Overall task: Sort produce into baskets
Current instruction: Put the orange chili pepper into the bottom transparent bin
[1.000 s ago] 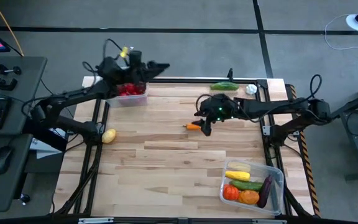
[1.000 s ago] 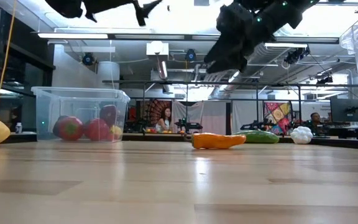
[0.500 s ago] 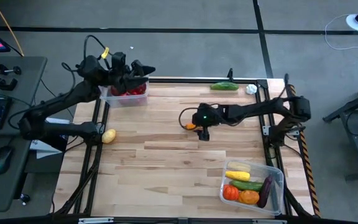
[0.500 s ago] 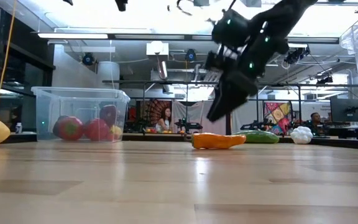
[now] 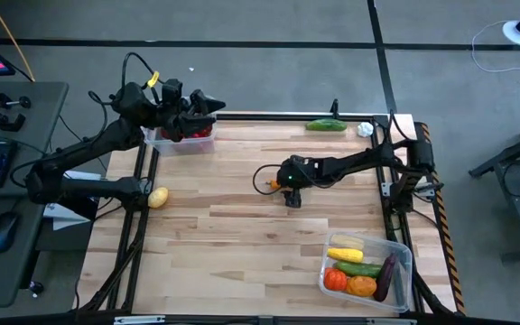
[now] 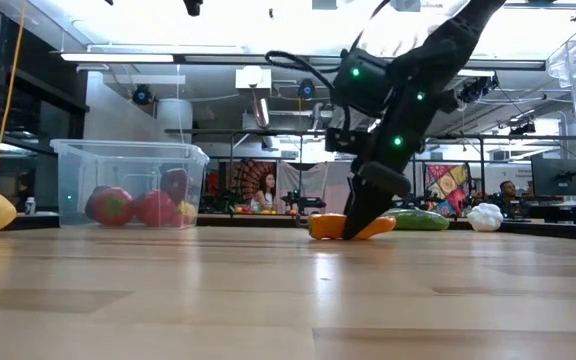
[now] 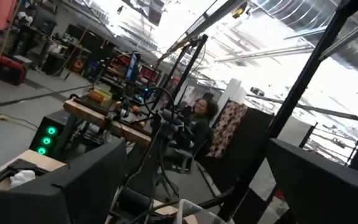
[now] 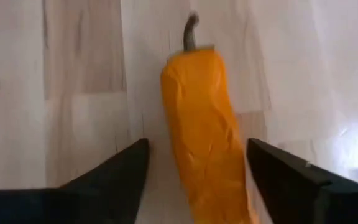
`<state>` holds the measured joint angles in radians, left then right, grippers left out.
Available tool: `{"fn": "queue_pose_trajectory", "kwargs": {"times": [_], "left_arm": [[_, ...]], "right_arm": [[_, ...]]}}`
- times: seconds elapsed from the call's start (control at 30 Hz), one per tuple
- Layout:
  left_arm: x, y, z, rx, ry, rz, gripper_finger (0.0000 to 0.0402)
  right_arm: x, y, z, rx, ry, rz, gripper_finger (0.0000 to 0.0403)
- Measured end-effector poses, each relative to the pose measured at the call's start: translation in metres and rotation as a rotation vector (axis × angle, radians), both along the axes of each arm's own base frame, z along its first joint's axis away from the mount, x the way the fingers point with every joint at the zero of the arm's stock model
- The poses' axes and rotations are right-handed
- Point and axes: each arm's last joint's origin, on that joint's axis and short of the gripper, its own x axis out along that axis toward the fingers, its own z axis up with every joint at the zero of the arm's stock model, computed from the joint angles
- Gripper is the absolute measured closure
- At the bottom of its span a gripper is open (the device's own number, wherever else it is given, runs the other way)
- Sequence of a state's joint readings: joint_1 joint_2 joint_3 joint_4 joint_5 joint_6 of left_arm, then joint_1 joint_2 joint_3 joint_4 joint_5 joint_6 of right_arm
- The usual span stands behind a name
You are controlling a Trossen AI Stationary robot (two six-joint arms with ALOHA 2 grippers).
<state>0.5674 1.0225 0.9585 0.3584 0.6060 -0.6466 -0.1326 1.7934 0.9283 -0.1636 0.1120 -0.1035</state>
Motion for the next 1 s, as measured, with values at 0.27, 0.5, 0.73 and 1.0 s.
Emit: {"fn": "queue_pose_trajectory", "kwargs": {"times": [0.27, 0.5, 0.73, 1.0], "left_arm": [[0.003, -0.002, 0.001, -0.058, -0.019, 0.082, 0.0027], [0.012, -0.016, 0.001, -0.074, -0.046, 0.171, 0.0027], [0.028, -0.031, -0.005, -0.100, -0.027, 0.173, 0.0027], [0.061, -0.040, -0.025, -0.128, 0.036, 0.099, 0.0027]], "right_arm": [[-0.002, 0.010, 0.016, 0.108, -0.066, -0.121, 0.0322], [-0.020, 0.022, 0.083, 0.143, -0.280, -0.105, 0.0340], [-0.075, 0.049, 0.162, 0.196, -0.501, -0.039, 0.0336], [-0.122, 0.102, 0.196, 0.487, -0.581, 0.054, 0.0334]]}}
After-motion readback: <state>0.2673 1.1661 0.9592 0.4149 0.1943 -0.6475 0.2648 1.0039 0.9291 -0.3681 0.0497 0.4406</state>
